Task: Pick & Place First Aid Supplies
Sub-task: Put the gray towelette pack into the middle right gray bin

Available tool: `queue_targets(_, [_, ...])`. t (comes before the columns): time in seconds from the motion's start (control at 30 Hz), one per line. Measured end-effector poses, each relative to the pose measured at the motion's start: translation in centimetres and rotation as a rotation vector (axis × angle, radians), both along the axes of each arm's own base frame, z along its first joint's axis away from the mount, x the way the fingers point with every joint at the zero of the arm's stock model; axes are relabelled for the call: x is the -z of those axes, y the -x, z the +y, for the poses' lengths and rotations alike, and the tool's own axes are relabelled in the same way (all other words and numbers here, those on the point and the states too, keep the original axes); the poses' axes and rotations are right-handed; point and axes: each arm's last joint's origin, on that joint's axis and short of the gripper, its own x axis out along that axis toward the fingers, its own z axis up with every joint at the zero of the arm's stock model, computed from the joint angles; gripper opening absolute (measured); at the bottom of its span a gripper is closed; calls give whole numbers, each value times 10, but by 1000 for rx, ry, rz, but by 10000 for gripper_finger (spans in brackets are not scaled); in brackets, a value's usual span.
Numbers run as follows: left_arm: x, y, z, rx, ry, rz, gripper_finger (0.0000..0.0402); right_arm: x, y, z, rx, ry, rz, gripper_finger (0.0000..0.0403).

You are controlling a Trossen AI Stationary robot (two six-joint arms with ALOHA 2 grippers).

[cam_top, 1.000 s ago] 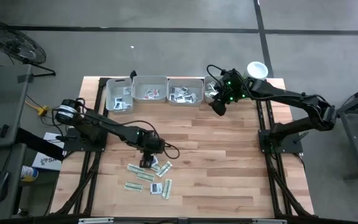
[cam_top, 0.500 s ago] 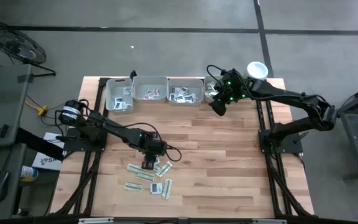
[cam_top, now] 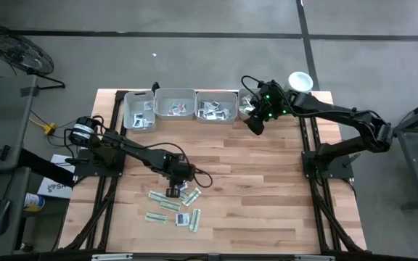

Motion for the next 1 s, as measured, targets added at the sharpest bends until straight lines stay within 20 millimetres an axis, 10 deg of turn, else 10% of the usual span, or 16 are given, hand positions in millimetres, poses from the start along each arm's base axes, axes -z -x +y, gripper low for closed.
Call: queue_targets(1.0, [-63, -34, 33, -367, -256, -248, 0, -1, -1, -1, 6, 5, -8, 220])
